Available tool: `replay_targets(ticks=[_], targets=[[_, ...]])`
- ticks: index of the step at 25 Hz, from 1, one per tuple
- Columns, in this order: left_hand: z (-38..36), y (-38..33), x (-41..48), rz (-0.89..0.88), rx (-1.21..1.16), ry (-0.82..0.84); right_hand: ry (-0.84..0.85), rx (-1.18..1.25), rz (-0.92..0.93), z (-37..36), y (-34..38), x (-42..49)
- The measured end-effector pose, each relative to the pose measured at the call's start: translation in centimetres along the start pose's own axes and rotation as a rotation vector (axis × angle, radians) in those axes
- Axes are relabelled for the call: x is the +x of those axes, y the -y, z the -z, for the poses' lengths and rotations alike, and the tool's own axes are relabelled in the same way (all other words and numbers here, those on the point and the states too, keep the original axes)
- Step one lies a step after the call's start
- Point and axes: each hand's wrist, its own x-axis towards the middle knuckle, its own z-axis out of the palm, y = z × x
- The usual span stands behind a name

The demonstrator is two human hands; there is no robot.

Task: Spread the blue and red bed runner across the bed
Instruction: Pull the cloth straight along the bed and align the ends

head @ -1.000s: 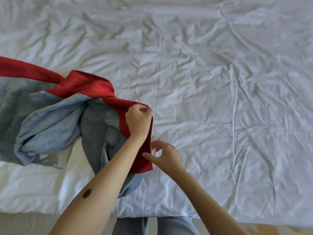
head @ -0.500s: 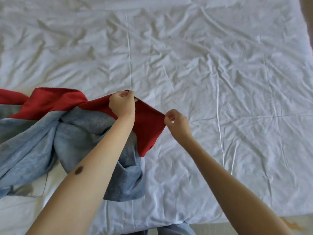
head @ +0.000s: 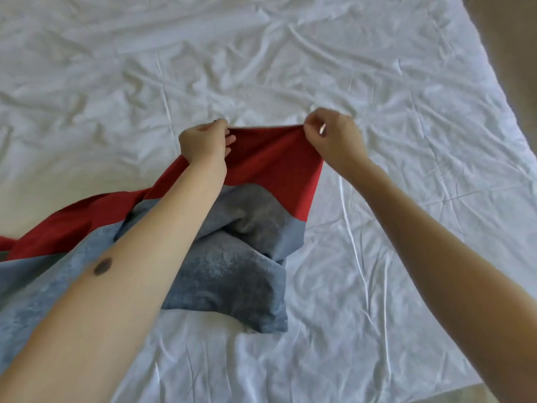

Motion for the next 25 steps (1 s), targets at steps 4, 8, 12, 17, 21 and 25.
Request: replay_targets(ticks=[4,8,12,17,21,25], targets=[[-2.9,-1.2,2.6,-0.02,0.075,-0.009,-0.059,-0.091,0.006,-0.3,-0.9,4.3],[-4.4,1.3,5.7,-0.02,0.185,-0.034,0.012,-0.197,-0.033,-3.7,-2.9,6.7],[-5.2,4.3,8.0,-0.034,0.242,-0.091,0.042,-0.22,-0.042,-6.3,-4.6,7.6],[-4.7,5.9,8.0,-0.254,0.313,0.007,0.01,-0.188,-0.011,-7.3,-5.1,7.0],[-1.0,8.2,2.2,-0.845,0.569,0.266,-0.106,-0.109,0.062,-6.7,-5.1,2.2],[4.6,15.1,-6.6,-1.109,0.873,0.472,-0.087,0.047,-0.116,-7.6,-6.2,-7.8]])
